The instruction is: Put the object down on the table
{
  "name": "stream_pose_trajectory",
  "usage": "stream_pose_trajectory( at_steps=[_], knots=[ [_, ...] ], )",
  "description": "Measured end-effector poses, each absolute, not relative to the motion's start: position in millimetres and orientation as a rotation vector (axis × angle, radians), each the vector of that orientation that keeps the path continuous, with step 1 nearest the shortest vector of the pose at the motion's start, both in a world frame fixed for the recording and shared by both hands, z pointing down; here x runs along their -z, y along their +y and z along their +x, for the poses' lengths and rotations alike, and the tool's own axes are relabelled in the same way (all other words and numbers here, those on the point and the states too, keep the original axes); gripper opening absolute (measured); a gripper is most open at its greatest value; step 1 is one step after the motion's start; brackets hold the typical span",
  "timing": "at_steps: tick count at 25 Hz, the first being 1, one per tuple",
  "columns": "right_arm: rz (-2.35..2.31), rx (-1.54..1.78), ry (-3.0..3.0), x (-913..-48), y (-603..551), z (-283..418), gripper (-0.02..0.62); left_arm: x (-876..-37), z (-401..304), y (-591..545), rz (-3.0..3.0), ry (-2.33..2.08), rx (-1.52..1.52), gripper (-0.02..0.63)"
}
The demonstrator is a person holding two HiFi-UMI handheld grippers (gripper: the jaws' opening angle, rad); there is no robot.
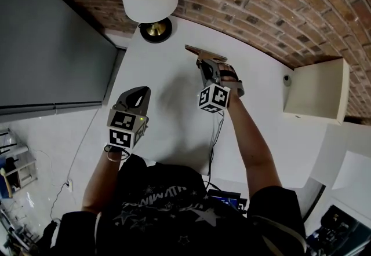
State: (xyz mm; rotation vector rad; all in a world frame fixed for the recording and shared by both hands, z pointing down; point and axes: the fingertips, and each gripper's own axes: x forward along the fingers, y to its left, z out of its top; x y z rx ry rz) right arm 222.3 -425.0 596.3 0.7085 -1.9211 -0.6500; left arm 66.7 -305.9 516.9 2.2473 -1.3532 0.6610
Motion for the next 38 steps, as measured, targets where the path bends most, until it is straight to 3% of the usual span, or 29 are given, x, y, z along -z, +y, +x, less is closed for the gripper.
stream_pose_trajectory(
  at_steps=[6,15,25,32,38],
  knots=[
    [0.761,0.621,-1.915,-581.3,-413.4,225.5,0.094,-509.2,65.6,-297.7,2.276,-1.347,-0.631,0.02],
    [0.958,0.538,-1.867,-539.5,-364.8,230.6,0.097,-488.8,51.6,-274.0,2.372,-1.266,-0.567,0.02],
    [1.304,0.321,-1.795,-490.5,-288.1,230.7,0.06,-466.1,34.6,-246.0,2.525,-1.089,-0.528,0.02],
    [1.438,0.266,-1.72,-477.4,-229.0,207.0,0.008,-459.9,21.0,-216.4,2.635,-0.945,-0.505,0.02],
    [1.538,0.2,-1.676,-470.0,-175.2,177.3,0.003,-458.8,-5.1,-177.5,2.709,-0.839,-0.485,0.02]
  ],
)
